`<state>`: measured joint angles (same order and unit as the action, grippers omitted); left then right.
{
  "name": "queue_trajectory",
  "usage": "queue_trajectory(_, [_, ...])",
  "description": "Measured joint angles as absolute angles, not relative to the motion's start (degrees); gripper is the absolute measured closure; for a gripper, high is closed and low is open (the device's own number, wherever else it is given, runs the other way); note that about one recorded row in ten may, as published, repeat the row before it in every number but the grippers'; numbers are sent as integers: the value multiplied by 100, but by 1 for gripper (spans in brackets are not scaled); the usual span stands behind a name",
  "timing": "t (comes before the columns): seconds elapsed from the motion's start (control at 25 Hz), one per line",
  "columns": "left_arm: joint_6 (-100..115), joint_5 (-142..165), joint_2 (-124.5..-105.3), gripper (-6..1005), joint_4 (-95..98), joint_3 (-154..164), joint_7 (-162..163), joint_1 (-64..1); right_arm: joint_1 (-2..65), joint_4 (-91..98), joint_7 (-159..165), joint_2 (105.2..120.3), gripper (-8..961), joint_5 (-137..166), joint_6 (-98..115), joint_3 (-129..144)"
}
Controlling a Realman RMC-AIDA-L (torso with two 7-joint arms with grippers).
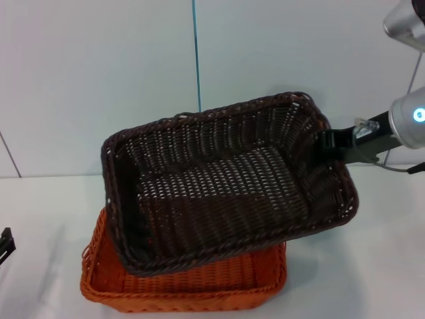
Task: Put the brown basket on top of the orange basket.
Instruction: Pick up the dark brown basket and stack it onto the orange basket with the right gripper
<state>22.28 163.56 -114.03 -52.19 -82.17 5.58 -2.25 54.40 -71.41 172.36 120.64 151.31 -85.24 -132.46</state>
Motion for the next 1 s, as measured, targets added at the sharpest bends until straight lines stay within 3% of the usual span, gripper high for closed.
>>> queue_trajectory(0.64, [1959, 16356, -11159, 115, -5345, -8158, 504, -229, 4699, -6114, 17230, 12024, 823, 13643, -6578, -11593])
queue_trajectory(1.0, [1837, 16362, -11144, 115, -5427, -8147, 316, -194, 4484, -5811, 17227, 12022, 824, 13346, -5950, -11257])
